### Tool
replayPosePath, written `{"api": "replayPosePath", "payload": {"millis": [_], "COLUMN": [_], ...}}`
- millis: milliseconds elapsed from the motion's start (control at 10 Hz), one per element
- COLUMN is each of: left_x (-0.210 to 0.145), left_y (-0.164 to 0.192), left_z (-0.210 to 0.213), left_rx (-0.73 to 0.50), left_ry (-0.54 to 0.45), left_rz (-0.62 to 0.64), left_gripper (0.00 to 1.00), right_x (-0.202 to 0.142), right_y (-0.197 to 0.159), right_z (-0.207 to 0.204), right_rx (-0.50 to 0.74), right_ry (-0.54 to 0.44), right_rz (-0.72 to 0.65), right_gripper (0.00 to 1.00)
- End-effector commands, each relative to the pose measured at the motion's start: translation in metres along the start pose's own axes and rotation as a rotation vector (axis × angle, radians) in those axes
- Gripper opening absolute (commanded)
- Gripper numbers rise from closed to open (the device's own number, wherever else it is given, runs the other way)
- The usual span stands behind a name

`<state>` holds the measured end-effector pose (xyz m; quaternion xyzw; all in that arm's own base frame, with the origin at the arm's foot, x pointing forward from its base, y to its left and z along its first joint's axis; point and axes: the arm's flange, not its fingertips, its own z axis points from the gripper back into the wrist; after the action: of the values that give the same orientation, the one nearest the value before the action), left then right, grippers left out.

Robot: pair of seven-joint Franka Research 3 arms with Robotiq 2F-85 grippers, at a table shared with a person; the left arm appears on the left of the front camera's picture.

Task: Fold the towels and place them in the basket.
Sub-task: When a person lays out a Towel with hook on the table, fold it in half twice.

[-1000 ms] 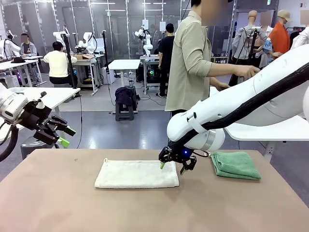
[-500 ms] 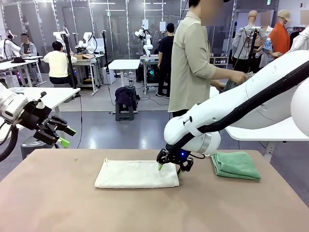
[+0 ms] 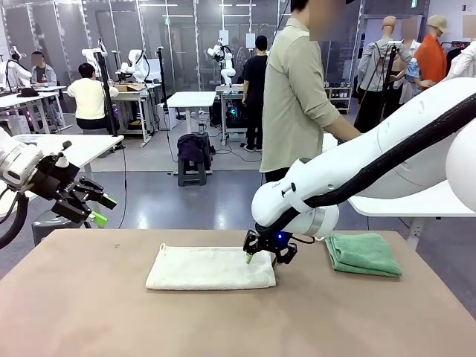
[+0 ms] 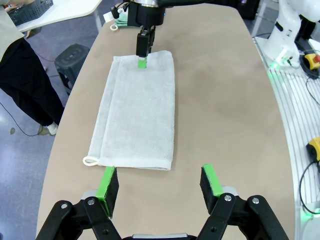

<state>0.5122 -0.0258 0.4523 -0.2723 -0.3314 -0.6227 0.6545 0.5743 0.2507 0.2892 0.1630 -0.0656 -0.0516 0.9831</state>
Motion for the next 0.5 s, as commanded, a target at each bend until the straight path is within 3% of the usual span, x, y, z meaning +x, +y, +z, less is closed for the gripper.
{"api": "replayPosePath", "payload": {"millis": [0, 400], "left_x": [0.0011, 0.0011], "left_y": [0.0003, 0.0003], "left_z": [-0.0003, -0.0003], "left_rx": [0.004, 0.004], "left_ry": [0.004, 0.004], "left_rz": [0.009, 0.009], "left_gripper": [0.84, 0.84], "right_x": [0.0031, 0.0014], "right_y": [0.0089, 0.0152], "right_z": [-0.0027, 0.0001], "right_rx": [-0.054, -0.087], "right_ry": [-0.031, -0.035], "right_rz": [-0.037, -0.034], "right_gripper": [0.74, 0.74]}}
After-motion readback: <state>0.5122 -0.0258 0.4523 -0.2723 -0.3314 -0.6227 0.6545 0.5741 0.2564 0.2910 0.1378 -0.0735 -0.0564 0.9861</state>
